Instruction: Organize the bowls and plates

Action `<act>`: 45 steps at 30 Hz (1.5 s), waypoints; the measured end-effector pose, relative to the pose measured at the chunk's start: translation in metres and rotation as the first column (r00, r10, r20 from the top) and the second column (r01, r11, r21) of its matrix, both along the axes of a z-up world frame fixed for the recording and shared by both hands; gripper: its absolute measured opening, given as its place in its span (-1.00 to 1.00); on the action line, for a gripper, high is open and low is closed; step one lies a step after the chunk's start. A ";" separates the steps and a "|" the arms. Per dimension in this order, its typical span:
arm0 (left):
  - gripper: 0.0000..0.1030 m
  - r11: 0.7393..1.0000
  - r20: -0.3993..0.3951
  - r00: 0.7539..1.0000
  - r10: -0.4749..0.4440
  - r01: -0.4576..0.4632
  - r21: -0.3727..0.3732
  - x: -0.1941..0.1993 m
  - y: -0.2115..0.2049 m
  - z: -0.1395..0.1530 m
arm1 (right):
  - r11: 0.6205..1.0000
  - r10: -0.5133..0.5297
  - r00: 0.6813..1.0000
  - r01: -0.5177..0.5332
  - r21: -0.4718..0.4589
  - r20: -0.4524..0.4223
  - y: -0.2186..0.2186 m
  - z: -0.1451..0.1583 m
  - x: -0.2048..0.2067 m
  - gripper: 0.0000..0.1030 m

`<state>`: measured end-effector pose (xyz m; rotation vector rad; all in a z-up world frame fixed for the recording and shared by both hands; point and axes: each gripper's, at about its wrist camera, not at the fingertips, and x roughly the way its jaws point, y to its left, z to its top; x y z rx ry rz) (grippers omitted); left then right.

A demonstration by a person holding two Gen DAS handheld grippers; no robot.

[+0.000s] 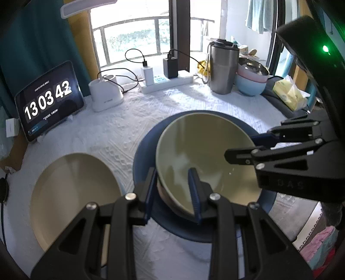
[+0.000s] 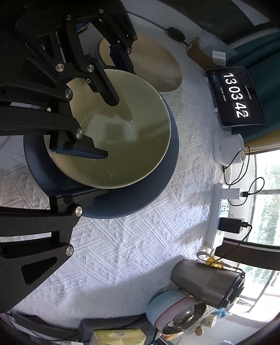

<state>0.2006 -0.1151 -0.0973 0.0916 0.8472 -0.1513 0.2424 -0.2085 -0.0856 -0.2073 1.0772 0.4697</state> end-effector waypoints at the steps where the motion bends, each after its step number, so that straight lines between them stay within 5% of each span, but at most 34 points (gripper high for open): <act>1: -0.40 1.000 0.001 1.000 -0.001 0.001 0.002 0.000 0.000 0.000 | 1.000 0.001 1.000 -0.001 0.000 0.001 0.000 0.000 0.000 -0.42; 32: -0.38 0.998 0.079 0.997 -0.012 0.016 -0.060 -0.007 0.022 0.028 | 0.996 -0.044 0.996 0.037 0.085 0.082 -0.014 0.028 -0.013 -0.42; 45: -0.36 0.996 0.083 0.995 0.054 -0.048 -0.078 0.000 0.041 0.034 | 0.991 -0.062 0.991 0.047 0.123 0.121 -0.029 0.039 -0.015 -0.42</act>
